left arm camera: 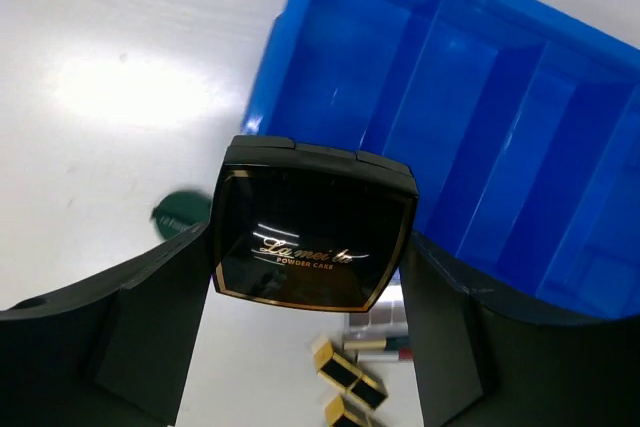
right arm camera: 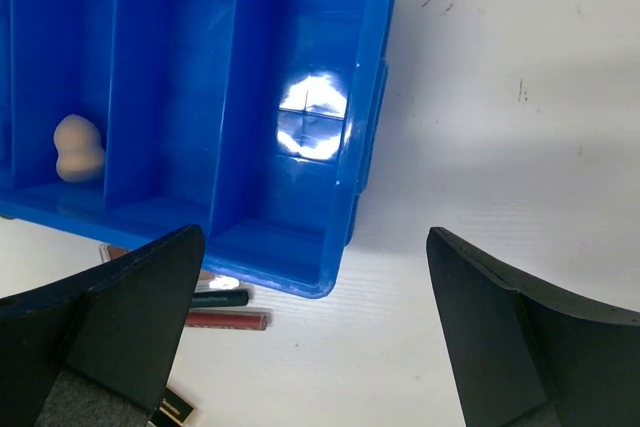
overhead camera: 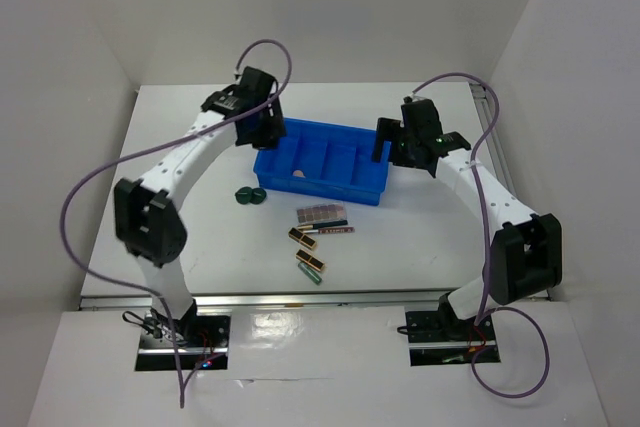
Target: Organize the makeup
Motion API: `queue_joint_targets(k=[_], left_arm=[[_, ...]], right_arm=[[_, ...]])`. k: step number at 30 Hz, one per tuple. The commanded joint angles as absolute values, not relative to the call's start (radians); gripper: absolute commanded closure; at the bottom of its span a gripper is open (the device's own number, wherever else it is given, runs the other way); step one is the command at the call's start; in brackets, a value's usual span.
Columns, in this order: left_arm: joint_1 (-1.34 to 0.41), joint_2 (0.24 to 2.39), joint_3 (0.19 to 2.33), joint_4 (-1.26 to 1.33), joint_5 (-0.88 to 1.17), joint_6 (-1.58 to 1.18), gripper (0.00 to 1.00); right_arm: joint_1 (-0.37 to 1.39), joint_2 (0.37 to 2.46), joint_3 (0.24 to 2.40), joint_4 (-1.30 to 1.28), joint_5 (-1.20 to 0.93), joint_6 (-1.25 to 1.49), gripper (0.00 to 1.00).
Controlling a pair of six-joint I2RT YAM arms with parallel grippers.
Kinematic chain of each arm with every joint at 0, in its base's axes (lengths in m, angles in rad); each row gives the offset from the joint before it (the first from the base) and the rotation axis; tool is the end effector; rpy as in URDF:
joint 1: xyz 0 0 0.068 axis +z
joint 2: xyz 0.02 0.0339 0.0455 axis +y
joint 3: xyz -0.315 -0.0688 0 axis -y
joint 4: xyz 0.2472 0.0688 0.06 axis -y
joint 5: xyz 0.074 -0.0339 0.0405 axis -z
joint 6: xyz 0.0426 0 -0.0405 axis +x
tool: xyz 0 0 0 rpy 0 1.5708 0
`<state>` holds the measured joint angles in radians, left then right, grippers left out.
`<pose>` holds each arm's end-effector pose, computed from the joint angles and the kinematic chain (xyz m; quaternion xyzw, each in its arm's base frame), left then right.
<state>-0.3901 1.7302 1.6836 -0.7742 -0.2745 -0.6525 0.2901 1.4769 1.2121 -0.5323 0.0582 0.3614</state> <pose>0.3726 -0.1407 0.3888 -0.1703 0.9073 -0.0703 0.3780 0.3133 0.0909 0.3370 0.0440 0.9247 0.0952 0.3659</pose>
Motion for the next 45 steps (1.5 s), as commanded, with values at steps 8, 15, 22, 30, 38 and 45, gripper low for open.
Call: queue_joint_targets(k=[8,15,22,30,38,45], left_arm=[[-0.399,2.154,2.091,-0.862,-0.299,-0.465,0.59],[-0.399,2.209,2.1,-0.862,-0.272,-0.436,0.55],[-0.399,2.23,2.079,-0.838,-0.23,-0.454,0.52],[-0.408,2.24,2.079,-0.838,-0.207,-0.465,0.52],[-0.408,2.273,2.097,-0.848,-0.216,-0.483,0.34],[-0.408,2.264,2.079,-0.839,-0.207,-0.483,0.18]], right_arm=[[0.267,1.445,1.264,-0.532,0.126,0.344,0.0],[0.267,1.463,1.264,-0.532,0.117,0.334,0.0],[0.267,1.463,1.264,-0.532,0.117,0.334,0.0],[0.267,1.463,1.264,-0.541,0.117,0.334,0.0],[0.267,1.454,1.264,-0.541,0.117,0.334,0.0],[0.267,1.454,1.264,-0.551,0.117,0.334,0.0]])
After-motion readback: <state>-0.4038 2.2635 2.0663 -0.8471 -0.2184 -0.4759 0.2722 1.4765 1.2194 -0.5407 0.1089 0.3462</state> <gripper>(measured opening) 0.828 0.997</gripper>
